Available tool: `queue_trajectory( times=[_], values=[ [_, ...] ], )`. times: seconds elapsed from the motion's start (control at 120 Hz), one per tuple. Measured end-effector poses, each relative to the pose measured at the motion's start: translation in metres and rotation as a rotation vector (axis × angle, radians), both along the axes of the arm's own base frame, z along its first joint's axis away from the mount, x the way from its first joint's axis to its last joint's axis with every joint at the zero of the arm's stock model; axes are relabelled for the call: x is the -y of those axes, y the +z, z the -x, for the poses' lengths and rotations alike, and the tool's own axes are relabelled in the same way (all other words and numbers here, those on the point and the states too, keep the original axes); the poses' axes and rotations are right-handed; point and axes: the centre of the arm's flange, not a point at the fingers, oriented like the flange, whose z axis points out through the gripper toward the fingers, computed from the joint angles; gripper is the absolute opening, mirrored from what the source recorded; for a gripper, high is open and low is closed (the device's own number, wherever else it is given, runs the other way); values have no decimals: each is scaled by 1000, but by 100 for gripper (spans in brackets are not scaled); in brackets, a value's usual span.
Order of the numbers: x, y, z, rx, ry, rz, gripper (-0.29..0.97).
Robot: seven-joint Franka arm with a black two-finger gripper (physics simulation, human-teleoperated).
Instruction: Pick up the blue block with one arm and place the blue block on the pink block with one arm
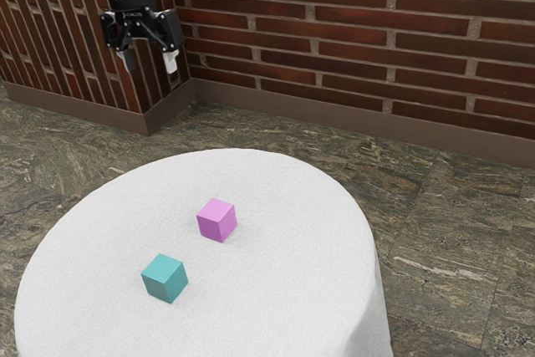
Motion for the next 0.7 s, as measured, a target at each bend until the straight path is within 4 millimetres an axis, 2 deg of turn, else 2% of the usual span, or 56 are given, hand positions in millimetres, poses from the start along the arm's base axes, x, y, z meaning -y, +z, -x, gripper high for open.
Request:
queue_trajectory(
  times=[0.275,0.3,0.333,0.358,0.392,0.442,0.55,0.633,0.7],
  values=[
    [0,3,2,0,0,0,68],
    [1,23,11,39,-1,-2,68],
    [3,65,35,117,-2,-6,68],
    [7,87,50,159,-8,-13,68],
    [16,103,62,190,-22,-35,68],
    [33,114,71,209,-50,-48,68],
    [77,121,87,197,-136,-2,68],
    [104,137,113,209,-186,-21,68],
    [127,131,123,190,-226,-67,68]
  ],
)
